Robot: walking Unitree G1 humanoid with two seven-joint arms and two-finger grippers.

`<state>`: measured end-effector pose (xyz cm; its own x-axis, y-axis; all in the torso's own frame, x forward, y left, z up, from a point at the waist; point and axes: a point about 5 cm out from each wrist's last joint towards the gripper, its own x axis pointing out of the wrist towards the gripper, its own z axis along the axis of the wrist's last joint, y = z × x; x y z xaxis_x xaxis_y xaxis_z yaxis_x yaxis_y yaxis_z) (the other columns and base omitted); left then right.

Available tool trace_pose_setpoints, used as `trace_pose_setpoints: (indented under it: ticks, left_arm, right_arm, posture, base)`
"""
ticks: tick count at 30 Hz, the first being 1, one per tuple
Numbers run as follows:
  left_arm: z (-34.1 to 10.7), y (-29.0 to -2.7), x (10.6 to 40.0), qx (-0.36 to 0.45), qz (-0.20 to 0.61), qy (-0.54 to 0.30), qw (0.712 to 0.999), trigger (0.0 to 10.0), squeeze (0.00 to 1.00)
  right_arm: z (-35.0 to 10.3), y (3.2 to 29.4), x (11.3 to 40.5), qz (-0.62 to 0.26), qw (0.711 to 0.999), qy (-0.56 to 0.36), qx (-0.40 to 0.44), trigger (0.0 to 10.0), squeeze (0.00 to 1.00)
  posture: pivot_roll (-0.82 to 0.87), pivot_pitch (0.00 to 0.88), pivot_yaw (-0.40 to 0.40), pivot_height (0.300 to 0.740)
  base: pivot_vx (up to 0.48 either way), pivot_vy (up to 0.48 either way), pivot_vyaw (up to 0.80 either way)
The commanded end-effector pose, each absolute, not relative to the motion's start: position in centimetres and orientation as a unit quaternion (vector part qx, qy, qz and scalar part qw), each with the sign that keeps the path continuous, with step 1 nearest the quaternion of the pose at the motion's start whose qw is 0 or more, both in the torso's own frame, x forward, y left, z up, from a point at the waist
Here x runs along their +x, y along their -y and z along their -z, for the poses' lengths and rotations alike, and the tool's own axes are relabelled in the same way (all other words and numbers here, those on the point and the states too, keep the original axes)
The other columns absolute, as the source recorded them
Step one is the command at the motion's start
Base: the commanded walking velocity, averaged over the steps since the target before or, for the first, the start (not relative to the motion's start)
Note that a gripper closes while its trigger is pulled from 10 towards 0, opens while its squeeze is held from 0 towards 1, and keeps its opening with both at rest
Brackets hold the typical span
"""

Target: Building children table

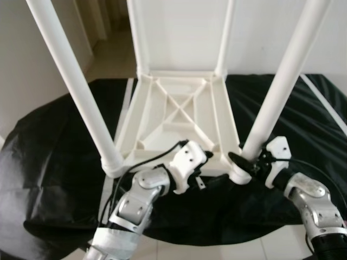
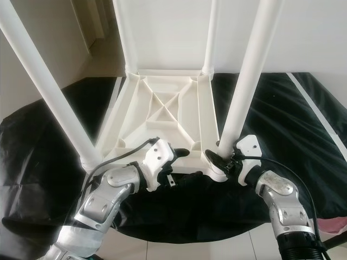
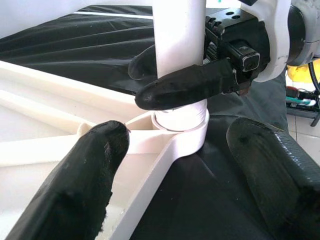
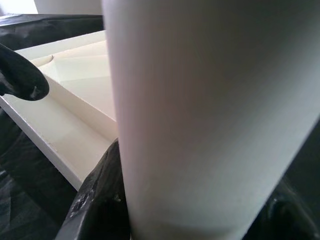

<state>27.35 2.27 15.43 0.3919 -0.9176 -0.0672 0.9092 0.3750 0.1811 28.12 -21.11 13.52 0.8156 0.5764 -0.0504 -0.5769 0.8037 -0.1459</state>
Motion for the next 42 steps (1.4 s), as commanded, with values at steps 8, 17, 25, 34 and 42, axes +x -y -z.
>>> trace_pose_setpoints:
  ticks: [8, 17, 25, 34, 42]
  left_arm:
    - [-15.3, -1.7, 27.3, 0.088, 0.547, 0.018, 0.832, 10.0, 0.0]
    - [-15.2, -1.6, 27.2, 0.086, 0.548, 0.017, 0.832, 10.0, 0.0]
    - [-15.3, -1.5, 27.2, 0.083, 0.546, 0.018, 0.834, 10.0, 0.0]
    - [-15.4, -1.5, 27.3, 0.084, 0.543, 0.021, 0.835, 10.0, 0.0]
    - [-15.4, -1.2, 27.3, 0.083, 0.546, 0.023, 0.833, 10.0, 0.0]
  right_arm:
    - [-12.3, 20.8, 27.2, -0.25, 0.968, -0.017, -0.019, 10.0, 0.0]
    - [-12.5, 21.0, 27.3, -0.112, 0.994, 0.014, -0.013, 10.0, 0.0]
    - [-12.2, 20.4, 27.1, -0.018, 1.0, 0.004, 0.005, 10.0, 0.0]
    - [-11.1, 17.8, 26.7, 0.147, 0.987, -0.028, 0.052, 10.0, 0.0]
    - [-11.5, 15.6, 27.0, 0.097, 0.994, -0.024, 0.031, 10.0, 0.0]
  posture:
    - [-0.1, 0.028, 0.045, 0.74]
    - [-0.1, 0.032, 0.034, 0.74]
    - [-0.1, 0.033, 0.029, 0.74]
    - [-0.09, 0.025, 0.013, 0.74]
    - [-0.1, 0.022, 0.011, 0.74]
  base:
    - [0.0, 0.0, 0.0]
    - [0.0, 0.0, 0.0]
    - [0.0, 0.0, 0.0]
    - [0.0, 0.0, 0.0]
    - [0.0, 0.0, 0.0]
